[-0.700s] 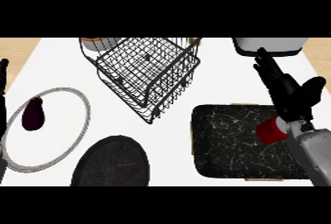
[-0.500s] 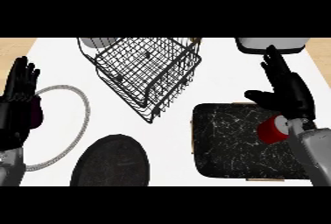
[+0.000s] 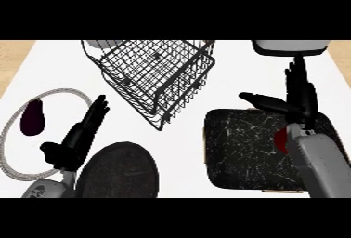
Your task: Pick the can from the tray and place it in the tiered basket
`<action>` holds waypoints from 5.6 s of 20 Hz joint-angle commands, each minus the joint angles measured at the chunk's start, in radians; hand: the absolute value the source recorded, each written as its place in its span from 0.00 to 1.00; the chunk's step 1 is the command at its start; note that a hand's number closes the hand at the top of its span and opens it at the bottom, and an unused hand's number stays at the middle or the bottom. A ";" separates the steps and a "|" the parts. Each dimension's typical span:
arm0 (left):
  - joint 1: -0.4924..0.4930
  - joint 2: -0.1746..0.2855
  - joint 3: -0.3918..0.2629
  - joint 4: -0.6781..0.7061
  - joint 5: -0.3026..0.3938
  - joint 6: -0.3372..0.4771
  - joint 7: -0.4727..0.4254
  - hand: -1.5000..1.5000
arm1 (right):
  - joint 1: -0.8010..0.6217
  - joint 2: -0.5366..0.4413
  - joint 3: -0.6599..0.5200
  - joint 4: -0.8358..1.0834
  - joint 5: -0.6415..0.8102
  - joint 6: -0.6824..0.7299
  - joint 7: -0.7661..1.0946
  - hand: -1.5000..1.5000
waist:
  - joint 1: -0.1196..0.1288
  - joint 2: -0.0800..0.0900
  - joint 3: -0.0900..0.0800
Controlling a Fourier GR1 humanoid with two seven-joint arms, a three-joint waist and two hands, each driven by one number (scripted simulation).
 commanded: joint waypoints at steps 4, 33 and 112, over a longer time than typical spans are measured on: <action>-0.023 -0.055 -0.018 0.090 -0.019 -0.022 -0.017 0.50 | 0.016 -0.207 0.096 -0.191 0.182 -0.025 0.248 0.00 | -0.018 -0.014 -0.003; -0.044 -0.057 0.028 0.113 -0.028 -0.063 0.004 0.50 | -0.138 -0.657 0.423 -0.537 0.260 0.674 1.349 0.00 | 0.007 -0.009 -0.002; -0.033 -0.184 0.150 0.066 -0.185 -0.187 0.054 0.50 | -0.090 0.303 0.452 -0.808 1.559 0.633 1.471 1.00 | 0.036 -0.006 -0.003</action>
